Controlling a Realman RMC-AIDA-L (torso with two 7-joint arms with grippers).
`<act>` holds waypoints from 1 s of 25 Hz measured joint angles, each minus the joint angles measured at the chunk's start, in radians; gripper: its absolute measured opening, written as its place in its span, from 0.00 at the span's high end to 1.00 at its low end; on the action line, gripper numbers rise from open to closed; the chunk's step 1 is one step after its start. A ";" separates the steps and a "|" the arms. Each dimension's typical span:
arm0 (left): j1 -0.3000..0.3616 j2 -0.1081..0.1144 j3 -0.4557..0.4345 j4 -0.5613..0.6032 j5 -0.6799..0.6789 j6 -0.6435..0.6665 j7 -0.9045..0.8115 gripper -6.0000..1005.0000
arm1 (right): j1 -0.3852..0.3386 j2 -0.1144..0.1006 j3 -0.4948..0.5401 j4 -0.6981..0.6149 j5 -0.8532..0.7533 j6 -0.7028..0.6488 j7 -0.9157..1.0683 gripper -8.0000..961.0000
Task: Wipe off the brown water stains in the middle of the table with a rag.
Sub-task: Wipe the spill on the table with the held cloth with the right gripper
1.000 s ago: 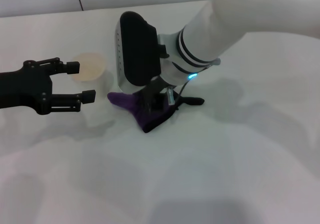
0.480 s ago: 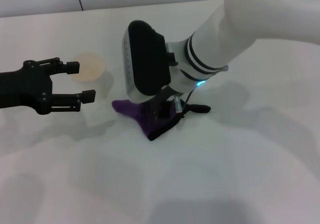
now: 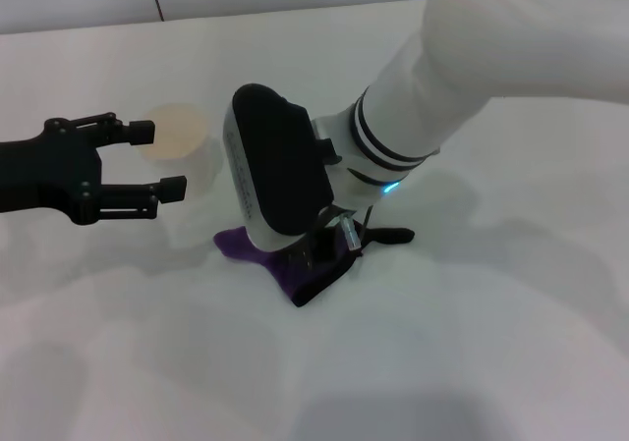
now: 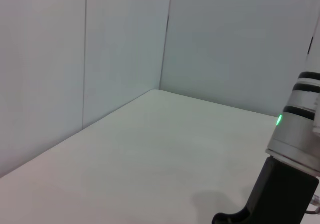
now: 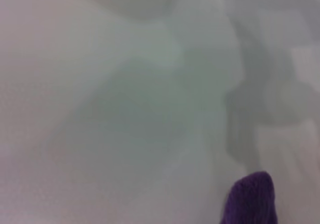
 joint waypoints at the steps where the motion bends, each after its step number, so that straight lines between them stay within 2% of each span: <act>1: -0.001 0.000 0.000 0.000 0.000 0.000 0.000 0.13 | 0.001 0.000 -0.001 0.000 -0.001 0.001 0.001 0.92; 16: -0.003 0.000 0.000 0.000 -0.001 0.000 0.000 0.13 | -0.021 -0.004 0.069 0.020 -0.013 0.042 0.042 0.92; 25: 0.001 0.000 0.000 -0.002 0.000 0.000 0.000 0.13 | -0.081 -0.010 0.127 -0.013 -0.017 0.031 0.037 0.92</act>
